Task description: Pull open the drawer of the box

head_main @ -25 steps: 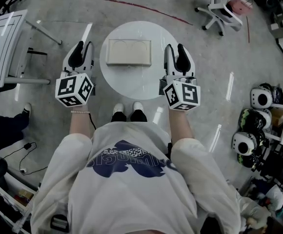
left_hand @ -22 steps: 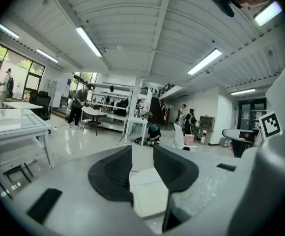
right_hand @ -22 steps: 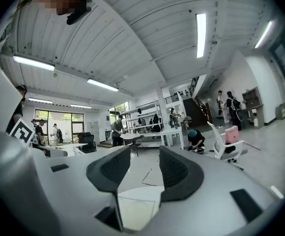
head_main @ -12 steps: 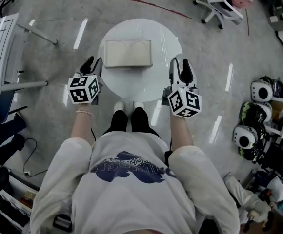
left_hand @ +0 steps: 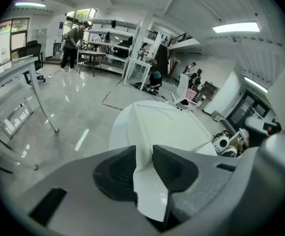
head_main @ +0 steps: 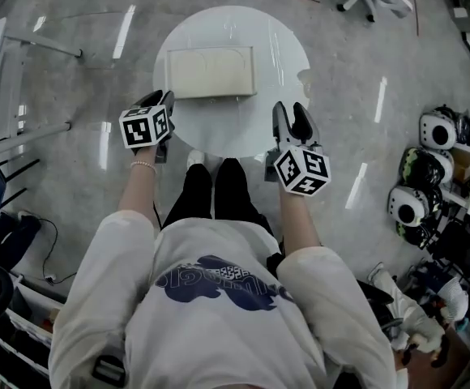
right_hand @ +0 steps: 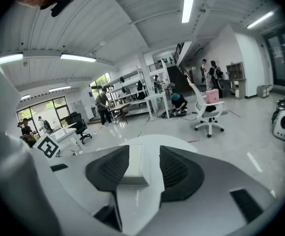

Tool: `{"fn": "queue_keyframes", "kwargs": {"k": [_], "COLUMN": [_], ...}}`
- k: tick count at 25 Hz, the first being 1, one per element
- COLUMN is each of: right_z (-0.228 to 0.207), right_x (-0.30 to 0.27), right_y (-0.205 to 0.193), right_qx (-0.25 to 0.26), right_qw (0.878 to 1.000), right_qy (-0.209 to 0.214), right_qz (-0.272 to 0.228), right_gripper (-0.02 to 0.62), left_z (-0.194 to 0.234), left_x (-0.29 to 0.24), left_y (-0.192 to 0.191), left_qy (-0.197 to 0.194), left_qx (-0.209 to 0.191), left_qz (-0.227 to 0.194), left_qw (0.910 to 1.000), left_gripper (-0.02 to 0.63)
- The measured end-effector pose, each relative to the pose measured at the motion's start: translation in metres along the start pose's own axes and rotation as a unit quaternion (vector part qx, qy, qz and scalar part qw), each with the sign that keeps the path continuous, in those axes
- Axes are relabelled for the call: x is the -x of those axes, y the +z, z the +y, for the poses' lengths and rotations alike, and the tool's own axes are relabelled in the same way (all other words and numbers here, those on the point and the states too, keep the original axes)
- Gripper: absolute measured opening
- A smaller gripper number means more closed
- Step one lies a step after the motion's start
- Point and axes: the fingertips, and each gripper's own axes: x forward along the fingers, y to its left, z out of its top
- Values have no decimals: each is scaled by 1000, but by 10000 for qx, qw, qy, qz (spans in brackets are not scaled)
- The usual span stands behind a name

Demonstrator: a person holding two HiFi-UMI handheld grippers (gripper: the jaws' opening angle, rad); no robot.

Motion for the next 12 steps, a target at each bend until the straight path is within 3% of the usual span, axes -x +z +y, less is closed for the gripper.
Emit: {"fn": "queue_keyframes", "kwargs": {"k": [5, 12], "right_z": [17, 64], "right_x": [-26, -76], "right_y": [-71, -136], "right_qx": [-307, -420], "right_qw": [9887, 9498], "right_qy": [414, 1137], "right_qz": [1407, 2884], "right_gripper": [199, 209], "left_z": [1, 0], "left_x": [-5, -8], "left_y": [-2, -2], "left_qy": [-145, -216], "left_qx": [187, 310], "left_qz": [231, 361], "left_qw": [9995, 9986], "left_gripper": [101, 98]}}
